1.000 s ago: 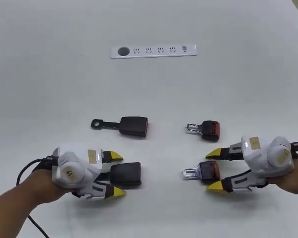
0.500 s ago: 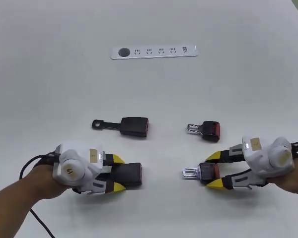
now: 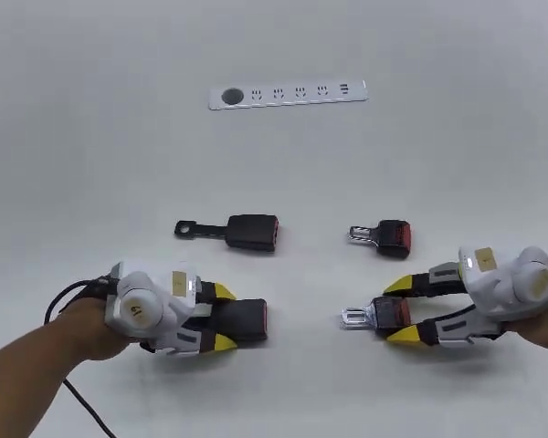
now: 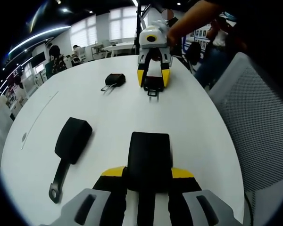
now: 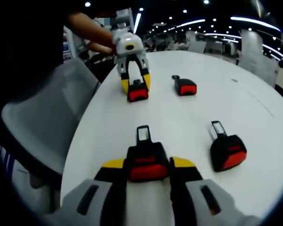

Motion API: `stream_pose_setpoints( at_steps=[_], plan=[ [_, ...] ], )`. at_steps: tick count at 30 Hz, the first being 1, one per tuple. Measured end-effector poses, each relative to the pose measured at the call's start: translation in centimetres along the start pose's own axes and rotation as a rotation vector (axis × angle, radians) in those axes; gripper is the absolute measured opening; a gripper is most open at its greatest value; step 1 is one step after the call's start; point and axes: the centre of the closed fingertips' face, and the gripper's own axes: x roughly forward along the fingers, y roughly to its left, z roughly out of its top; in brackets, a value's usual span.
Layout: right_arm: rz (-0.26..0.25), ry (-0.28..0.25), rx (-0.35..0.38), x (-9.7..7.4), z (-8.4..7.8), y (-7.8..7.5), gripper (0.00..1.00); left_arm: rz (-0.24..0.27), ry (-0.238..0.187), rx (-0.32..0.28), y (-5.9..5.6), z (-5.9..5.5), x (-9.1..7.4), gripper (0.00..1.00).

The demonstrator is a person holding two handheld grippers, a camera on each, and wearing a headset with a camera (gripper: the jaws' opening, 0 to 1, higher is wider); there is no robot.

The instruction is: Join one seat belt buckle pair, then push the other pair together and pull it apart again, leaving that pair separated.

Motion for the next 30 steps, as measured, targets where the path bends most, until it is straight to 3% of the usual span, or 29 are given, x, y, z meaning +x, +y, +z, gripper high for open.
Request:
stream_pose_setpoints(
  at_steps=[10,21,30],
  plan=[
    [0.003,-0.055,0.016,1.6,1.6,0.5,0.35,-0.003,0.004,-0.009,0.0,0.1,-0.4,0.35],
    [-0.003,-0.116,0.043,4.0,3.2,0.0,0.36,-0.014,0.024,0.003,-0.2,0.3,-0.6,0.34],
    [0.000,-0.141,0.050,5.8,4.5,0.4,0.36,-0.022,0.036,0.015,-0.1,0.0,-0.6,0.34]
  ],
)
